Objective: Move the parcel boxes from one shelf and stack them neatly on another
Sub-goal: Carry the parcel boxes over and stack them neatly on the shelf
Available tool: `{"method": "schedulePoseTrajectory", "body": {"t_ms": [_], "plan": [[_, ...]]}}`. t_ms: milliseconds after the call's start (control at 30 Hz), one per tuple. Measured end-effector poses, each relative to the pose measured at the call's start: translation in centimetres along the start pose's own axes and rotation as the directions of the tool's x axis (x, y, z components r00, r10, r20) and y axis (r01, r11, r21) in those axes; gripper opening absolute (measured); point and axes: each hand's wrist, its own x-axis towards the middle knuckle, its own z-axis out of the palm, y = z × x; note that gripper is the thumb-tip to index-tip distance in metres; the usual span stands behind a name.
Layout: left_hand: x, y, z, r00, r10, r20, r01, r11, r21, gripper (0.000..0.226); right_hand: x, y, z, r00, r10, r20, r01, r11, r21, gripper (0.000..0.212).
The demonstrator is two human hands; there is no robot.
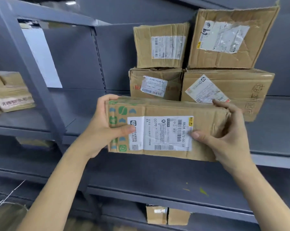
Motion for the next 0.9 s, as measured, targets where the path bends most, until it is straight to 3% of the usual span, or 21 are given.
{"method": "schedulePoseTrajectory", "body": {"t_ms": [133,233,367,433,600,900], "plan": [[1.5,-0.6,-4.3,0.993,0.044,-0.114,-0.044,0.999,0.001,0.072,1.4,0.5,4.9,0.997,0.024,0.07,-0.024,1.0,-0.002,0.076],[3.2,-2.4,-6.6,0.985,0.073,-0.158,-0.072,0.997,0.01,0.069,3.6,1.3,7.8,0.989,-0.027,0.145,0.062,0.967,-0.247,0.072],[5.9,-5.2,-7.8,0.985,0.082,-0.153,-0.077,0.996,0.034,0.065,6.1,1.9,10.4,0.976,-0.152,0.155,0.216,0.753,-0.621,0.062],[7.5,-5.9,-7.9,0.992,0.076,-0.105,-0.072,0.997,0.035,0.066,7.0,2.1,10.9,0.964,-0.181,0.197,0.268,0.631,-0.728,0.063],[11.6,-6.6,-7.9,0.998,0.053,0.019,-0.054,0.998,0.03,0.074,9.1,1.6,11.7,0.973,-0.105,0.204,0.23,0.483,-0.845,0.065],[14.4,-8.5,-5.5,0.991,0.121,-0.055,-0.116,0.99,0.085,0.074,11.0,2.6,11.1,0.985,-0.038,0.171,0.172,0.403,-0.899,0.063]]}}
